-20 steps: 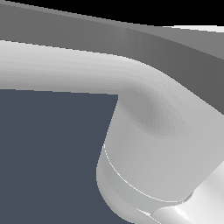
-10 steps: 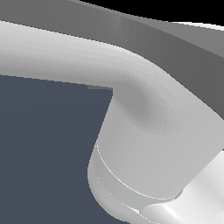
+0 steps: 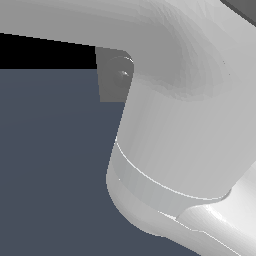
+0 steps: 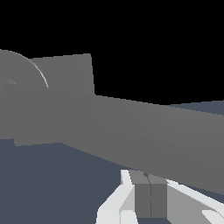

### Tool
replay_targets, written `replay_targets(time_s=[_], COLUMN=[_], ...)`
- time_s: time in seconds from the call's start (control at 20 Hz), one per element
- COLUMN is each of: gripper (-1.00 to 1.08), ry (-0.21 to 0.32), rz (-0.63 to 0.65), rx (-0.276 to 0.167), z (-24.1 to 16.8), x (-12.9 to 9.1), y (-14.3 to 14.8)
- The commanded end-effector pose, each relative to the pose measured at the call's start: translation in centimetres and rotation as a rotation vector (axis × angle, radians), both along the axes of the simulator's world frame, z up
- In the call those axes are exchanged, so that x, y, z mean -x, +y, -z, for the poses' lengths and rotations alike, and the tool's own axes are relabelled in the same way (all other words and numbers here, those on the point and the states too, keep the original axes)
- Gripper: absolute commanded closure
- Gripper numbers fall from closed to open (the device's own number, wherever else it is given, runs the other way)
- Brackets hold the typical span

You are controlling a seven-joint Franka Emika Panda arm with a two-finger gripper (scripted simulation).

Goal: Turn on the faucet by rotating a designated handle.

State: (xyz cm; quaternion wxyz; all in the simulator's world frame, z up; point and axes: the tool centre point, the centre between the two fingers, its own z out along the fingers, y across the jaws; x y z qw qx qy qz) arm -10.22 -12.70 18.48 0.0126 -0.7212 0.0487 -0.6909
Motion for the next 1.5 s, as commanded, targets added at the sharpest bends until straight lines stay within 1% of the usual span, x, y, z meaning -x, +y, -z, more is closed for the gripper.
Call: replay_targets(time_s=[0.0,1.45], gripper=[1.08,1.08], ry=[-0.013,-0.036], rz=[0.003,0.002], rx=[0.014,0.128], z=[-1.5,-12.3], x=[-0.1,-0.3], y=[-0.5,-2.7])
